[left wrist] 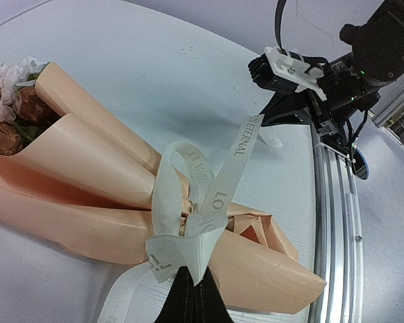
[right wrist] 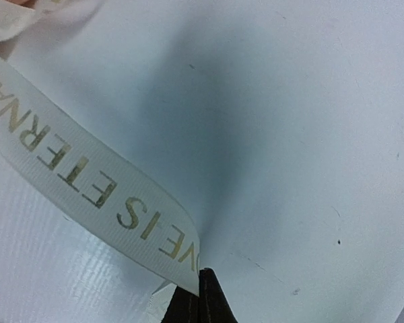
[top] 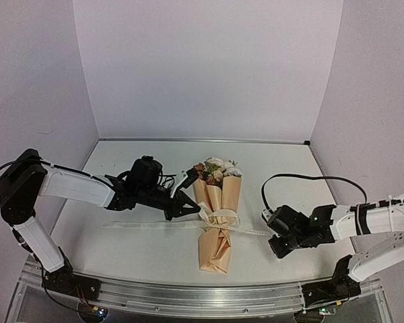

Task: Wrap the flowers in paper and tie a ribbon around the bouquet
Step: Cross the half-tied ribbon over the folded bouquet.

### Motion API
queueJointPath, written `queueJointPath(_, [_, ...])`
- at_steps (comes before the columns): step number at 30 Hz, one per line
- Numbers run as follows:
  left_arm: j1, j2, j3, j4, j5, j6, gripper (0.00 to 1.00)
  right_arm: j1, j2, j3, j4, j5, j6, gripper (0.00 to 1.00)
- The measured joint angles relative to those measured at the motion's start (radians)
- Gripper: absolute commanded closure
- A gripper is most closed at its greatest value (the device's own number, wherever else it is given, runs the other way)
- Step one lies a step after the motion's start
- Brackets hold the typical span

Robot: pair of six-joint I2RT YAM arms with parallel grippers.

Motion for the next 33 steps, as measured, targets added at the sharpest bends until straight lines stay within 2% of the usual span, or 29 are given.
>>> queueJointPath(4, [0.000,0.000,0.000,-0.001,-0.001,0.001,1.00,-0.001,-0.036,-0.017,-0.072,0.087,0.054,1.00])
queueJointPath(6, [0.000,0.000,0.000,-0.001,-0.001,0.004,1.00,-0.004,-0.061,-0.034,-0.093,0.117,0.071,0.96])
queueJointPath(9, [0.000,0.000,0.000,-0.002,0.000,0.010,1.00,-0.007,-0.090,-0.052,-0.117,0.128,0.075,0.79])
queueJointPath(11, [0.000,0.000,0.001,-0.002,0.003,0.013,1.00,-0.010,-0.094,-0.052,-0.112,0.107,0.065,0.61])
queueJointPath(13, [0.000,0.000,0.001,-0.002,0.008,0.020,1.00,-0.009,-0.094,-0.052,-0.086,0.069,0.039,0.49])
queueJointPath(16, [0.000,0.000,0.006,-0.011,0.021,0.027,1.00,-0.002,-0.092,-0.052,-0.036,0.014,-0.018,0.37])
queueJointPath(22, [0.000,0.001,0.028,-0.022,0.039,0.031,1.00,0.001,-0.037,0.002,0.072,-0.101,-0.140,0.31])
queueJointPath(33, [0.000,0.002,0.058,-0.059,0.048,0.056,1.00,0.036,0.153,0.039,0.429,-0.259,-0.338,0.35])
